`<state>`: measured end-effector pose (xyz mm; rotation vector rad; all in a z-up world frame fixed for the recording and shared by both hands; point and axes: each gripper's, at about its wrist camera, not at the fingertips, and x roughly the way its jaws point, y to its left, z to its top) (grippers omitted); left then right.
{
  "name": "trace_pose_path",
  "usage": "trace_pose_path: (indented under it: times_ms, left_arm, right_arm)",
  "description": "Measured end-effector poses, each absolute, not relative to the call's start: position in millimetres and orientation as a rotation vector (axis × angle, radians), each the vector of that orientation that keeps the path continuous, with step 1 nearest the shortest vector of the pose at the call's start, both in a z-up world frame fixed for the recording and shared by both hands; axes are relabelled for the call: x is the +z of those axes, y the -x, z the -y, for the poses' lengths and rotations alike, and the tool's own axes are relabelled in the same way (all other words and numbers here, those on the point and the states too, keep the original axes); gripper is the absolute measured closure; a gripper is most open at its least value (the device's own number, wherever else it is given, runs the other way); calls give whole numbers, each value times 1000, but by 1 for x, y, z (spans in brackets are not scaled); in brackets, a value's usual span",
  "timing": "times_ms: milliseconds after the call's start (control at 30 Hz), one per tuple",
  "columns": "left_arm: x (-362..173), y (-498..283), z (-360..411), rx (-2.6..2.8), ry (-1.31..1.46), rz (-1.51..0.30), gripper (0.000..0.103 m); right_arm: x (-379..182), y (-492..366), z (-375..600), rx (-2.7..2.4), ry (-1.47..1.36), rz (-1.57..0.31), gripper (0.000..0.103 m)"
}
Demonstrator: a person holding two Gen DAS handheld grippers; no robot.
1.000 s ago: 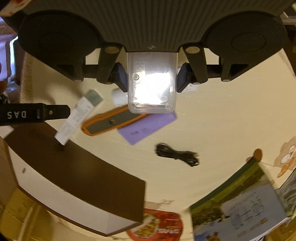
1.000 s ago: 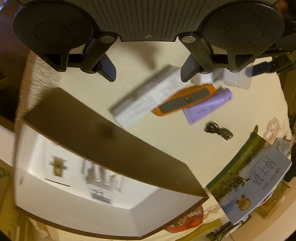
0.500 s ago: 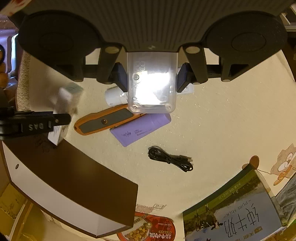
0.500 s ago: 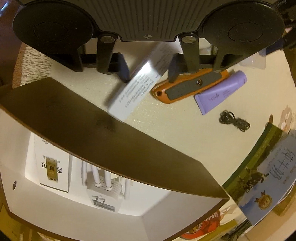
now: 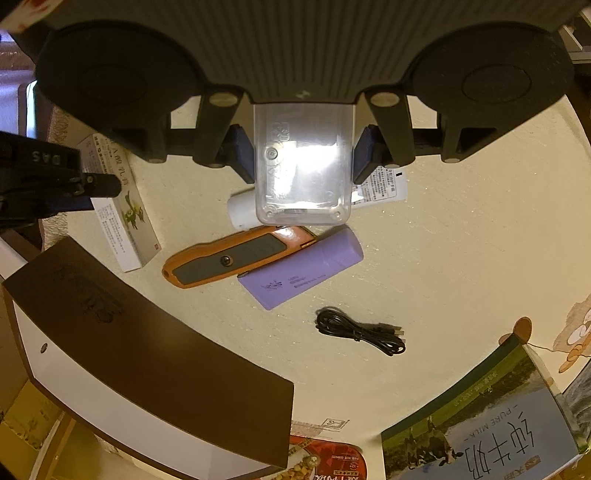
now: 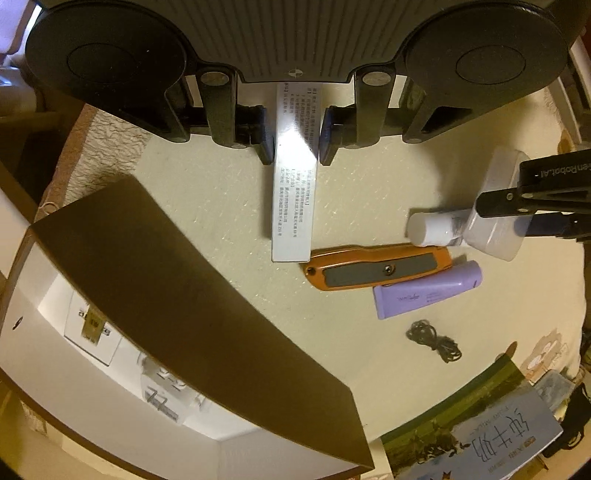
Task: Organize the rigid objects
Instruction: 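Grasp the white medicine box by its end with the right tool, then carry the clear case and white medicine box over the brown box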
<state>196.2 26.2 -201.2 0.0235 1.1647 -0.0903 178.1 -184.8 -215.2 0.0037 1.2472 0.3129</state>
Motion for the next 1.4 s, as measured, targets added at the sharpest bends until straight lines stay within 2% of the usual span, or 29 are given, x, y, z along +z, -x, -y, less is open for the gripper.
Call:
trace_pose_path:
  times_ms: [133, 367, 700, 1133, 1400]
  left_arm:
    - [-199, -197, -26, -97, -29, -1162, 52]
    - [-198, -200, -22, -102, -37, -1159, 52]
    - [-192, -203, -10, -126, -56, -1151, 52]
    - [-153, -213, 23, -193, -87, -1087, 52]
    - [-117, -245, 49, -279, -91, -1004, 52]
  right_arm:
    - [-218, -188, 185, 299, -36, -1246, 76]
    - [-218, -197, 183, 295, -27, -1230, 76]
    - [-209, -188, 186, 304, -8, -1212, 81]
    - [-146, -172, 219, 291, -101, -1131, 81]
    - [-100, -195, 240, 238, -184, -1034, 81]
